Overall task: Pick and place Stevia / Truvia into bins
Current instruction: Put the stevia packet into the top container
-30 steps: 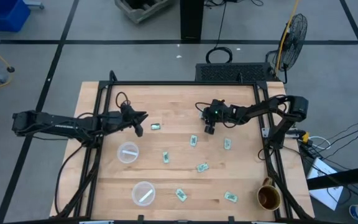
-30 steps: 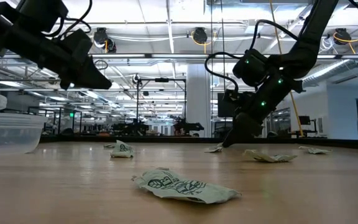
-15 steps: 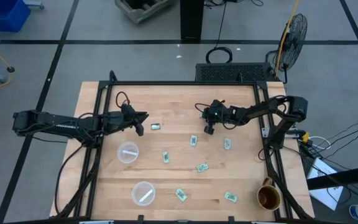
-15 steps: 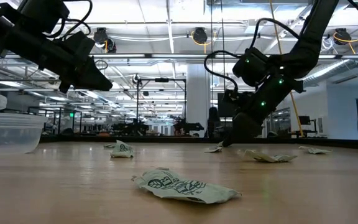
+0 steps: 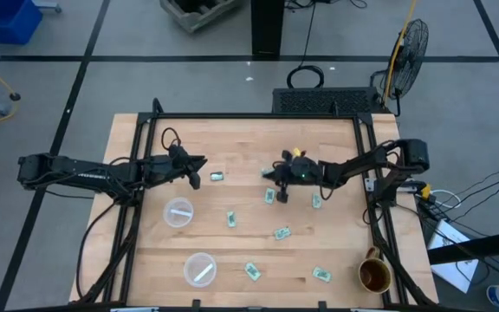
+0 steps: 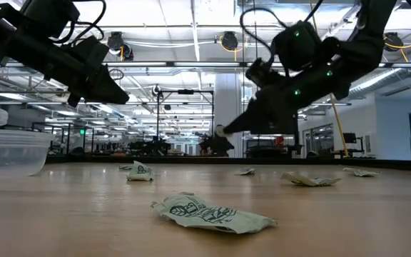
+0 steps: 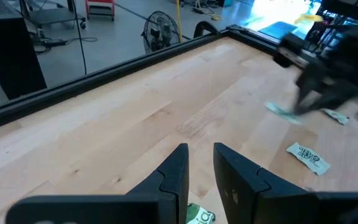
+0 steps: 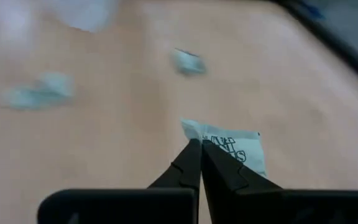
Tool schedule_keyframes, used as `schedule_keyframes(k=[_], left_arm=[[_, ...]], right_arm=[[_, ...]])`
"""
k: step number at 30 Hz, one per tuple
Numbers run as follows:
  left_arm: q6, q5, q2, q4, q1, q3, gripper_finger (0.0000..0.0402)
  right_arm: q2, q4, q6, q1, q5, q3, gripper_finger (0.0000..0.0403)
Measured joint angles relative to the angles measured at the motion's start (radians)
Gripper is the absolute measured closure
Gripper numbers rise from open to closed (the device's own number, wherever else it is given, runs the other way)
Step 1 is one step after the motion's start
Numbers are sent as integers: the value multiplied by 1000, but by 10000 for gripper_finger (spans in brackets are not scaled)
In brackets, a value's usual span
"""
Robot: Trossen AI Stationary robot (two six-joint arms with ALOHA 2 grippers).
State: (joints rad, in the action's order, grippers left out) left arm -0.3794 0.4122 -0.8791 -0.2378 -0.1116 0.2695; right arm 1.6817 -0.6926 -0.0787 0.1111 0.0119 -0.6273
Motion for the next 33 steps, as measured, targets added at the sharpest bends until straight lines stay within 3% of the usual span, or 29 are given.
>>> schedule_keyframes(k=[3, 9, 13, 16, 21, 26, 33], left_arm=[[-2, -2, 0, 1, 0, 0, 323], [-53, -107, 0, 2, 2, 0, 323], [15, -194, -4, -30, 34, 0, 323], [126, -208, -44, -160, 88, 0, 323], [416, -211, -171, -499, 172, 0, 323], [591, -212, -317, -732, 201, 3, 323], [539, -211, -460, -592, 175, 180, 323]], right_arm=[[0, -30, 4, -49, -90, 0, 402], [0, -74, -13, -105, -92, 0, 402], [0, -162, -12, -108, -101, 0, 402], [0, -292, 46, -97, -188, 0, 402], [-1, -453, 326, -70, -412, -1, 402], [-1, -420, 378, -69, -431, -2, 403], [-2, -455, 374, -63, -429, -2, 403]])
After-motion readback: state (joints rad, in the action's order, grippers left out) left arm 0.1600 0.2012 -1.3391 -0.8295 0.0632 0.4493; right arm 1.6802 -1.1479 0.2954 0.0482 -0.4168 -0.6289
